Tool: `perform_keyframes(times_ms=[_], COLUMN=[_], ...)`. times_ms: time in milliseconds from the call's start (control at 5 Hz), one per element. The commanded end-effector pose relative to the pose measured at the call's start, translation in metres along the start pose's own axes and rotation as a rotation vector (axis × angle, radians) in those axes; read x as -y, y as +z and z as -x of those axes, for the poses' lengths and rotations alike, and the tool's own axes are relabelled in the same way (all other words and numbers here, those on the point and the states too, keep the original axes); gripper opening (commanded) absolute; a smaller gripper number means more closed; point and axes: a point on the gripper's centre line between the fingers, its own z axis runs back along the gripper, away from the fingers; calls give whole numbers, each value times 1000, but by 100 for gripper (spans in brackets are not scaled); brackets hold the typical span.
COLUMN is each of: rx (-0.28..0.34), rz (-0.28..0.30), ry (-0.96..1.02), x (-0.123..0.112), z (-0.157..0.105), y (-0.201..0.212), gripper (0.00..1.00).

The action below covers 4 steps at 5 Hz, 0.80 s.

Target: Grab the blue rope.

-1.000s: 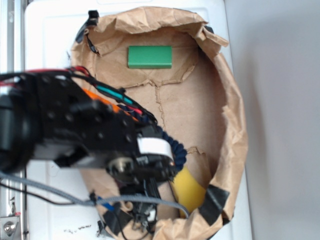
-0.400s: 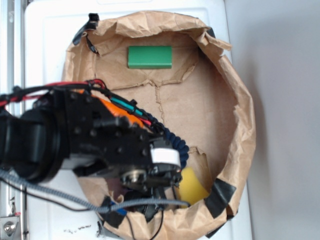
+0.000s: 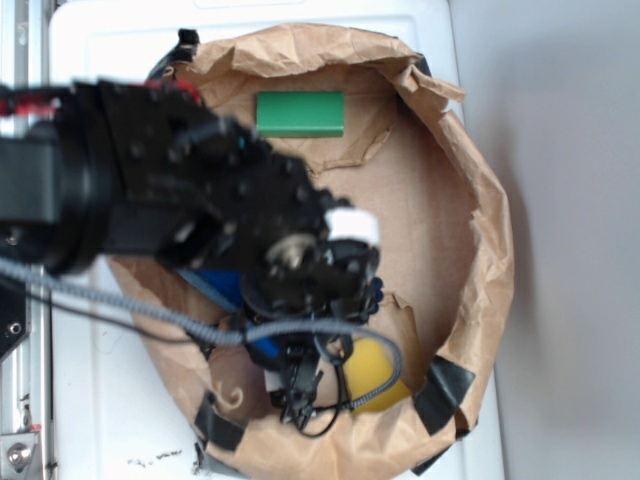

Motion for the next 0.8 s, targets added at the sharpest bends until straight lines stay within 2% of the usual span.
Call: perform_keyframes(times_ms=[0, 200, 600], rx=[115, 161, 165], rz=[-229, -314, -329], ry=[83, 171, 236], x=[11, 6, -18], z=[-10, -10, -9], y=[80, 107, 128], gripper=[0, 0, 0])
